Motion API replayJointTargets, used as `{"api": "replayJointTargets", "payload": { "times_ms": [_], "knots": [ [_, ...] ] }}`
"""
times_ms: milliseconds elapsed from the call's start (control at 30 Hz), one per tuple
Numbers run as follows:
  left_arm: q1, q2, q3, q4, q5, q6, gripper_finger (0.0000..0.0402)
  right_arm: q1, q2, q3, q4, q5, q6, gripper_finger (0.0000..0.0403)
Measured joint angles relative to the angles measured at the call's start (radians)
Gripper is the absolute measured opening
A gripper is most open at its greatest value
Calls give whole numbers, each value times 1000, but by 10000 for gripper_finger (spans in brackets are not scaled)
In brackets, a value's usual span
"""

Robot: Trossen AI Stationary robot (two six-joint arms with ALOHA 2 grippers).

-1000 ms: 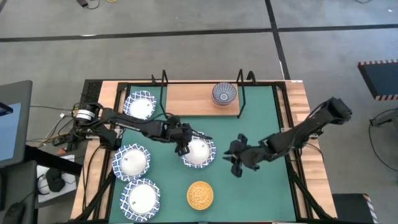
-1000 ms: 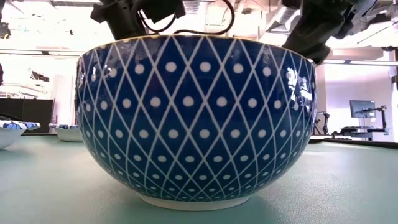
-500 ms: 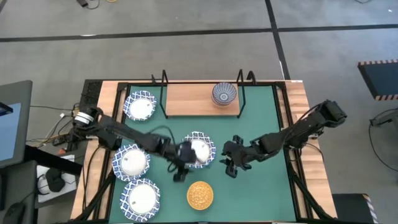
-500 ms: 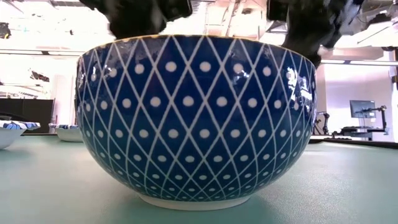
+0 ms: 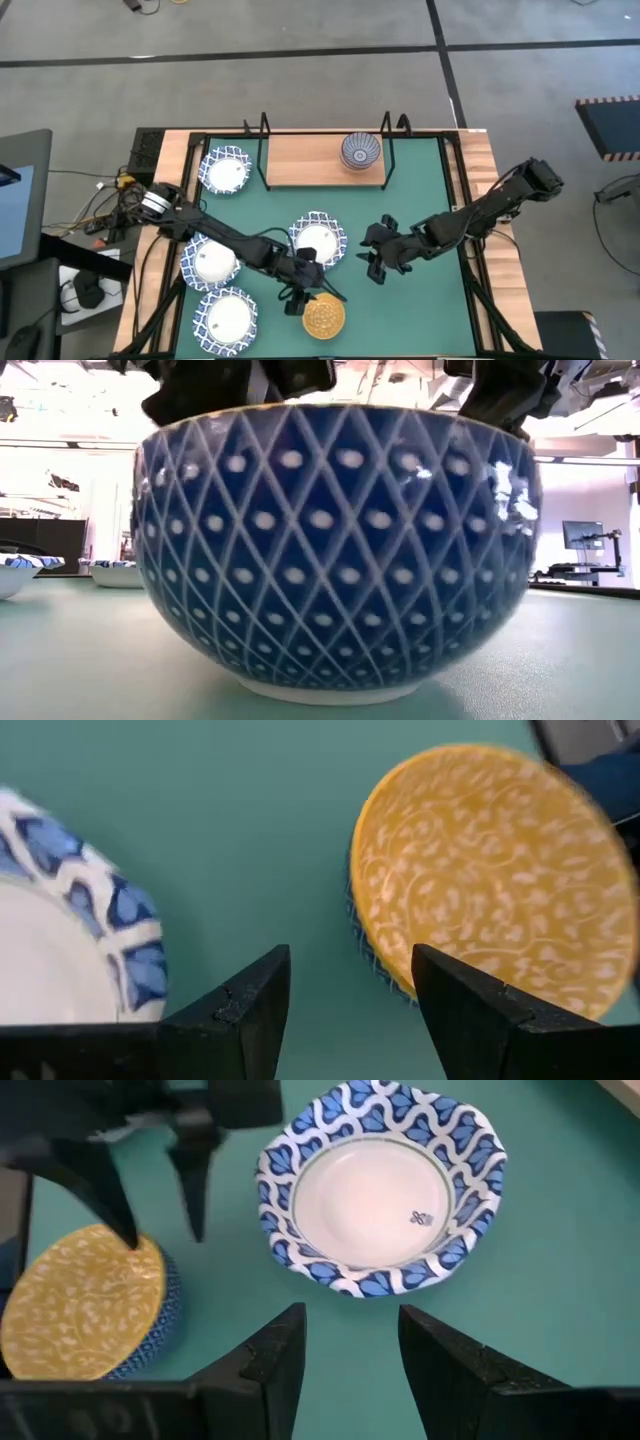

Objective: Place and stack bowls onto a shelf
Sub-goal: Stack the yellow patterned bowl on top of the blue patterned bowl

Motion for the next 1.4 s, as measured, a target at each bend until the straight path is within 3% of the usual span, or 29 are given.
{"api": "replayJointTargets", "payload": {
  "times_ms": [200,633,767,967,1133,1233,1400],
  "knots": [
    [0,2,66,-60,-1,-9,194,0,0,0,-17,10,0,187],
    [0,72,66,-58,28,-45,185,0,-1,0,-19,25,0,187],
    [0,67,66,-68,20,-45,136,0,-1,0,-19,25,0,187],
    [1,66,66,-87,24,-27,18,0,-1,0,-21,25,0,187],
    [4,64,69,-103,27,-6,6,0,-1,0,-20,26,0,187],
    [6,56,115,-220,-31,9,3,0,-1,0,-17,44,0,187],
    [-10,34,238,-448,-268,70,3,-2,-1,0,3,61,0,187]
  ]
}}
